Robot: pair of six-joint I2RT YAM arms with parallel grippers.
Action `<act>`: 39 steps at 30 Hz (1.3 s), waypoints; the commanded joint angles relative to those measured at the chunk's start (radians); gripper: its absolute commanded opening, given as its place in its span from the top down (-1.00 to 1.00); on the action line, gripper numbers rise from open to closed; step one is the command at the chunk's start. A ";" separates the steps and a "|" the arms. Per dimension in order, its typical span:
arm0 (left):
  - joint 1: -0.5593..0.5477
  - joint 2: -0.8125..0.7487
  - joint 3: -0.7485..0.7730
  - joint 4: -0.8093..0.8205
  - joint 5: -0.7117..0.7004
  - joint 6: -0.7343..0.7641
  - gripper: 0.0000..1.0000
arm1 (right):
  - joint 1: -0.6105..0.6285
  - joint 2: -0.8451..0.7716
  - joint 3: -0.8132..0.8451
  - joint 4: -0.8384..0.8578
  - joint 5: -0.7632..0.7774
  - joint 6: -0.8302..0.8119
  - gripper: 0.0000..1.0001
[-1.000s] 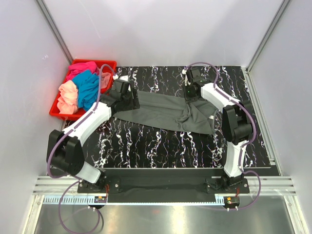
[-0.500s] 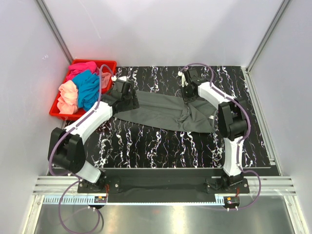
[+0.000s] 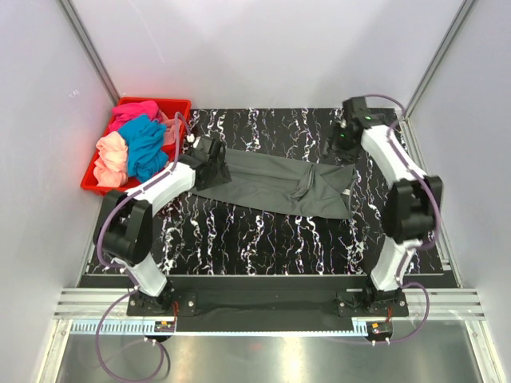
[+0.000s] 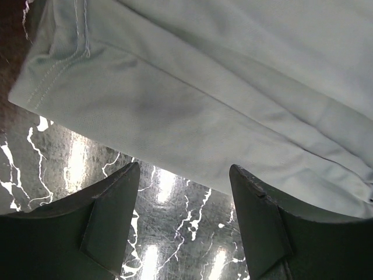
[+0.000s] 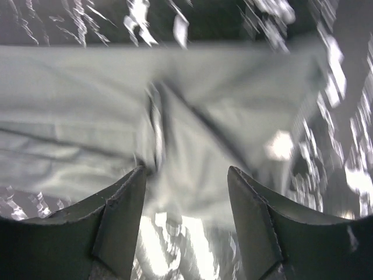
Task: Fold and stack the t-shirts
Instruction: Fold the tshirt
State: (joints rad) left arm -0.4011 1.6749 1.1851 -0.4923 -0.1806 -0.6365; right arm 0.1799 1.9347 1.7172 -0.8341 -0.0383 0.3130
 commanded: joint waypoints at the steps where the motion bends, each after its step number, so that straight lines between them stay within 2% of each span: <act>1: 0.002 0.002 0.022 0.031 -0.043 -0.031 -0.37 | -0.022 -0.167 -0.149 -0.108 0.005 0.164 -0.30; 3: 0.002 0.012 0.027 0.023 -0.060 -0.043 -0.37 | -0.095 -0.250 -0.284 -0.106 0.005 0.237 -0.29; 5: 0.004 0.039 0.036 0.001 -0.068 -0.058 -0.37 | -0.217 -0.327 -0.417 -0.100 -0.040 0.306 -0.13; 8: 0.005 0.075 0.051 -0.008 -0.069 -0.080 -0.37 | -0.337 -0.426 -0.540 -0.114 -0.078 0.420 0.11; 10: 0.010 0.083 0.045 0.014 -0.060 -0.092 -0.37 | -0.368 -0.486 -0.593 -0.091 -0.092 0.480 0.12; 15: 0.019 0.115 0.054 0.029 -0.040 -0.088 -0.37 | -0.373 -0.606 -0.777 0.025 -0.136 0.693 -0.04; 16: 0.022 0.130 0.065 0.021 -0.039 -0.085 -0.37 | -0.373 -0.608 -0.812 0.082 -0.138 0.695 -0.05; 21: 0.039 0.151 0.048 0.037 -0.025 -0.091 -0.37 | -0.373 -0.533 -0.815 0.133 -0.109 0.729 -0.14; 25: 0.048 0.163 0.044 0.051 -0.019 -0.092 -0.37 | -0.373 -0.481 -0.852 0.228 -0.144 0.767 -0.11; 39: 0.079 0.186 0.021 0.083 0.023 -0.107 -0.36 | -0.373 -0.384 -0.962 0.407 -0.179 0.816 -0.01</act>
State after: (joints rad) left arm -0.3267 1.8545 1.2049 -0.4458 -0.1711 -0.7345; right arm -0.1955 1.5261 0.7586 -0.5140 -0.1848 1.1015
